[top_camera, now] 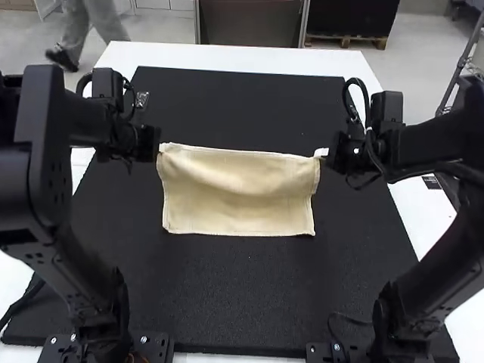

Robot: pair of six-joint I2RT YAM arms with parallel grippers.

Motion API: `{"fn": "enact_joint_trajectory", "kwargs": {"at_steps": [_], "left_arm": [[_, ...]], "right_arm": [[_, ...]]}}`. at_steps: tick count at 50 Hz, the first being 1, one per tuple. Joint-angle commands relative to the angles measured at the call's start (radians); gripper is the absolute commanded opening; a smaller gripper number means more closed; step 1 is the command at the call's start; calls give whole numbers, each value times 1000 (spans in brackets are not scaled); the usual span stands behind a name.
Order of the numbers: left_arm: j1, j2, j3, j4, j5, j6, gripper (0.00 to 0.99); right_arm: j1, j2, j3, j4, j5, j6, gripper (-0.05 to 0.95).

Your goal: Fold the towel.

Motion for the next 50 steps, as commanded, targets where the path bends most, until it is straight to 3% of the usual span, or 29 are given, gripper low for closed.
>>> {"fn": "enact_joint_trajectory", "kwargs": {"at_steps": [1,30,50], "left_arm": [[19,-36,-6,-6,8,30,26],[19,-111,-47,-103,1,51,26],[12,-140,-100,-129,-37,51,26]], "right_arm": [[-29,-44,2,-11,-19,-9,-20],[-39,-87,-24,-115,-27,-30,-20],[-39,-114,-82,-166,-25,-56,-20]]}}
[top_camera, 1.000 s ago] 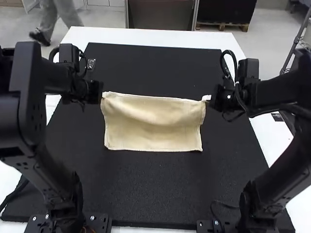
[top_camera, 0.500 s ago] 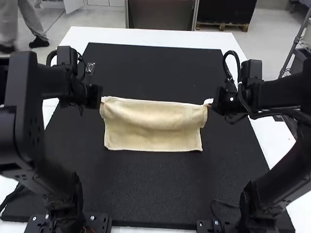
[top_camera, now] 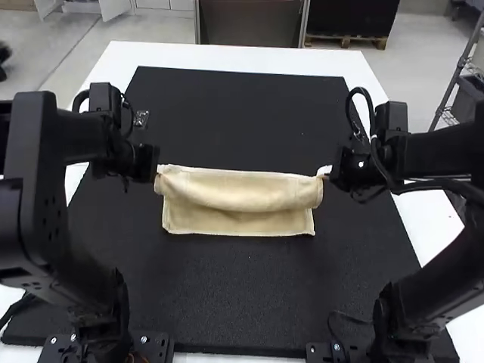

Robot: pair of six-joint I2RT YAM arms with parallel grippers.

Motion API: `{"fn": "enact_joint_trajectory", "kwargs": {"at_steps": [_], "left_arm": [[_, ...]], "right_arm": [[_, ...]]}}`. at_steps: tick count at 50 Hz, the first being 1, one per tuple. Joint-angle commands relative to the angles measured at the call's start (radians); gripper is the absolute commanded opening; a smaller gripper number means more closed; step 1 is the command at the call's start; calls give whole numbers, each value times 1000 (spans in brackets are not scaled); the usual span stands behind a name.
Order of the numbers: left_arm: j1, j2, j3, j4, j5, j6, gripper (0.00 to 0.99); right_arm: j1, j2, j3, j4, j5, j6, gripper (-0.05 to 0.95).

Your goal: Fold the towel.

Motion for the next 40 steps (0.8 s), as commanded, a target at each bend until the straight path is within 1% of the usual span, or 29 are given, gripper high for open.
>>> {"fn": "enact_joint_trajectory", "kwargs": {"at_steps": [1,5,15,19,28,34,40], "left_arm": [[8,-35,-14,6,-27,14,26],[10,-37,-33,15,-40,24,26],[11,-38,-77,53,-57,22,26],[7,-37,-85,70,-75,24,26],[1,-37,-145,167,-99,25,26],[-7,-37,-169,203,-109,25,26],[-13,-32,-181,226,-116,25,26]], "right_arm": [[-17,-30,-24,-2,-10,-18,-20],[-15,-30,-39,1,-7,-18,-20],[-9,-30,-81,26,7,-20,-20],[-9,-30,-93,46,10,-18,-20],[-8,-15,-110,90,37,-18,-21],[-8,7,-116,109,40,-18,-21],[-8,34,-119,152,48,-18,-21]]}}
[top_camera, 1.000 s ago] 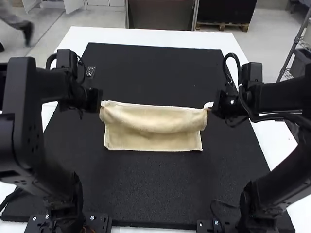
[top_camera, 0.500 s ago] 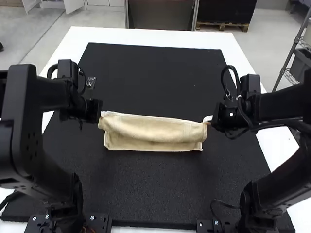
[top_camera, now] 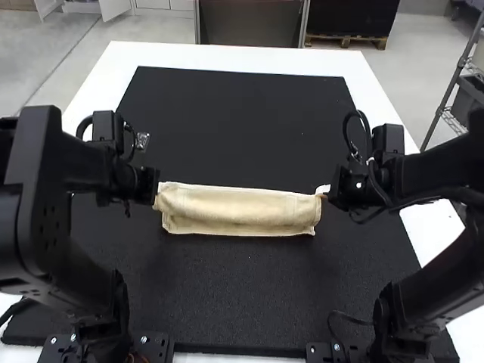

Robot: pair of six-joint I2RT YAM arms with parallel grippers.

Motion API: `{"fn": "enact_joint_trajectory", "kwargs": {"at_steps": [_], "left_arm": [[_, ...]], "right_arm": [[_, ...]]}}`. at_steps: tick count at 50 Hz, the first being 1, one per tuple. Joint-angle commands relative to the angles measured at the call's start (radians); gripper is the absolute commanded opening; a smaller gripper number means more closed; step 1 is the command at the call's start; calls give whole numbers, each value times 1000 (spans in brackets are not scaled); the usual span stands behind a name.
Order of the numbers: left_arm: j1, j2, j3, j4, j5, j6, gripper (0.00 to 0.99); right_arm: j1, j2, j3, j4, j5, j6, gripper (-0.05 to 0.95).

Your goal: Fold the towel.

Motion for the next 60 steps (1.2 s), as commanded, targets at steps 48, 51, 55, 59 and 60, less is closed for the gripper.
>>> {"fn": "enact_joint_trajectory", "kwargs": {"at_steps": [48,51,55,59,60], "left_arm": [[-50,65,-79,243,-77,1,25],[-50,87,-79,259,-77,1,25],[-50,116,-77,275,-85,1,25],[-50,136,-77,292,-85,1,25],[-50,137,-76,297,-86,0,25]], "right_arm": [[-5,232,39,215,70,-12,-20],[-1,241,41,222,71,-12,-20],[6,259,42,239,76,-12,-20],[12,275,44,248,77,-10,-20],[14,276,44,251,77,-10,-20]]}}
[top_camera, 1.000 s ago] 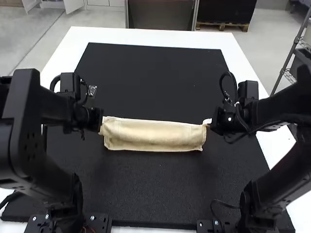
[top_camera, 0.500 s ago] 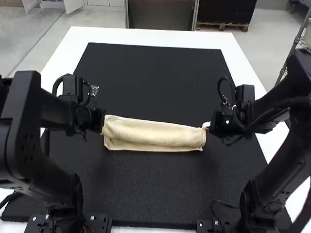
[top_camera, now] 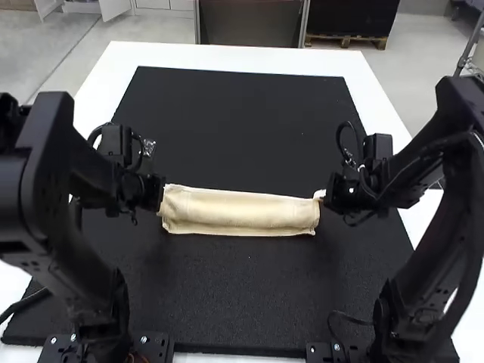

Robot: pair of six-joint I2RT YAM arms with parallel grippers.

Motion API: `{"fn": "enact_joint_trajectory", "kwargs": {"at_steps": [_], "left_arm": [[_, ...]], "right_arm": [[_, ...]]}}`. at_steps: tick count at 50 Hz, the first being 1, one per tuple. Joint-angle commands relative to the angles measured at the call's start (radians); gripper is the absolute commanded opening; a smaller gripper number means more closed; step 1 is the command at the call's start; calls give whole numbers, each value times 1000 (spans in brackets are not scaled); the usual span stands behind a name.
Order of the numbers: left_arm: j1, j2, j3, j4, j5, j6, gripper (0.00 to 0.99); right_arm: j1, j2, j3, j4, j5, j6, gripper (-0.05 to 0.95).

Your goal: Fold the towel.

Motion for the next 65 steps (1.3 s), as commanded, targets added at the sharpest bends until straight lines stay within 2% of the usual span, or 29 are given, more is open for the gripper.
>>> {"fn": "enact_joint_trajectory", "kwargs": {"at_steps": [1,16,18,22,24,27,31,37,42,46,49,52,55,59,65], "left_arm": [[-3,16,2,25,-36,1,25],[-3,39,-3,52,-41,2,41],[-3,43,-3,54,-42,2,79],[-3,52,-4,57,-42,2,79],[-3,59,-4,60,-44,2,89],[-3,65,-4,60,-45,2,167],[-3,69,-6,68,-48,2,179],[-3,74,-9,75,-55,2,359],[-3,77,-14,84,-67,2,511],[0,77,-14,84,-68,2,543],[1,77,-12,100,-68,1,689],[3,77,-11,106,-67,1,852],[3,77,-6,107,-67,1,933],[3,77,-3,120,-67,-12,964],[4,77,3,120,-67,-15,962]], "right_arm": [[11,21,27,16,37,-8,-20],[10,70,35,59,44,-7,15],[11,78,35,64,46,-7,43],[11,90,36,69,47,-7,61],[11,95,35,69,47,-8,100],[11,98,36,69,54,-8,136],[11,104,36,70,61,-8,187],[11,112,35,70,64,-10,266],[7,118,35,70,64,-10,415],[5,116,36,72,64,-10,528],[2,116,38,78,64,-7,626],[0,116,39,89,64,-4,651],[-1,116,47,92,66,4,770],[-7,116,61,87,64,12,856],[-24,116,88,66,34,19,867]]}}
